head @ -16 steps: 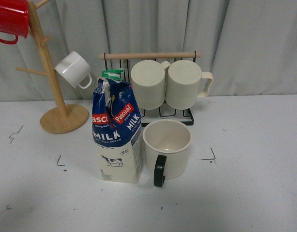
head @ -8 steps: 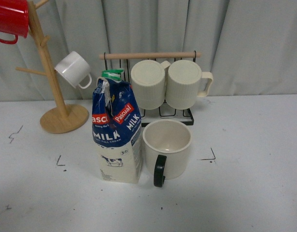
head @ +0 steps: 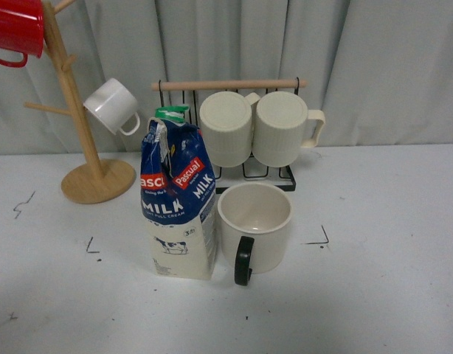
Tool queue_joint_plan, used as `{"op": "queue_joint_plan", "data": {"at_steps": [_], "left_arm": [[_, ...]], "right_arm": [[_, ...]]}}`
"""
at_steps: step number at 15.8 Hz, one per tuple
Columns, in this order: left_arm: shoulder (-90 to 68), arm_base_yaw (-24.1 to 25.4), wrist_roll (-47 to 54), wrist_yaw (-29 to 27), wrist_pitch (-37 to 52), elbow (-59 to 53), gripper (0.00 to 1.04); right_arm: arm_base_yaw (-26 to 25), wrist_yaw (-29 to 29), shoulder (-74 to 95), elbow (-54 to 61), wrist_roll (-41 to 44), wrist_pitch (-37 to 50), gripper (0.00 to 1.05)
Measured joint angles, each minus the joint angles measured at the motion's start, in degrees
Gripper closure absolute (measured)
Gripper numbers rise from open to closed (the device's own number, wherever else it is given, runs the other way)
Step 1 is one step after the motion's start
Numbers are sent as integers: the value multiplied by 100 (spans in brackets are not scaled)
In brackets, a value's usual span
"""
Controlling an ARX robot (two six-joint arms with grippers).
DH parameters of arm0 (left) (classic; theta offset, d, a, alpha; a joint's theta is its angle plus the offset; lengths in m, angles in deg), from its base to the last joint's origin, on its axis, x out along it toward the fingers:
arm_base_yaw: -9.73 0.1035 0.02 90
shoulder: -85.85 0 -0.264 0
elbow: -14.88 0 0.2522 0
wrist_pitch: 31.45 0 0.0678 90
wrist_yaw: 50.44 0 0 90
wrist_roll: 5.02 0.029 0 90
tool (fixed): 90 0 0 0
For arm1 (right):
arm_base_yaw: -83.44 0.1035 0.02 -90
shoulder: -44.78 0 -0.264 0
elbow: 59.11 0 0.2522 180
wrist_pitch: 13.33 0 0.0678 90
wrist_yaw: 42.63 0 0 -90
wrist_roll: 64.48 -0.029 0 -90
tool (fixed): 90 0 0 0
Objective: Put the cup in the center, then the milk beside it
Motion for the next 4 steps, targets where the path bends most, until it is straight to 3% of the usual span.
{"op": "queue_joint_plan", "data": {"at_steps": [4], "left_arm": [[0,0,0,0,0,0,7]], "right_arm": [[0,0,0,0,0,2,6]]}}
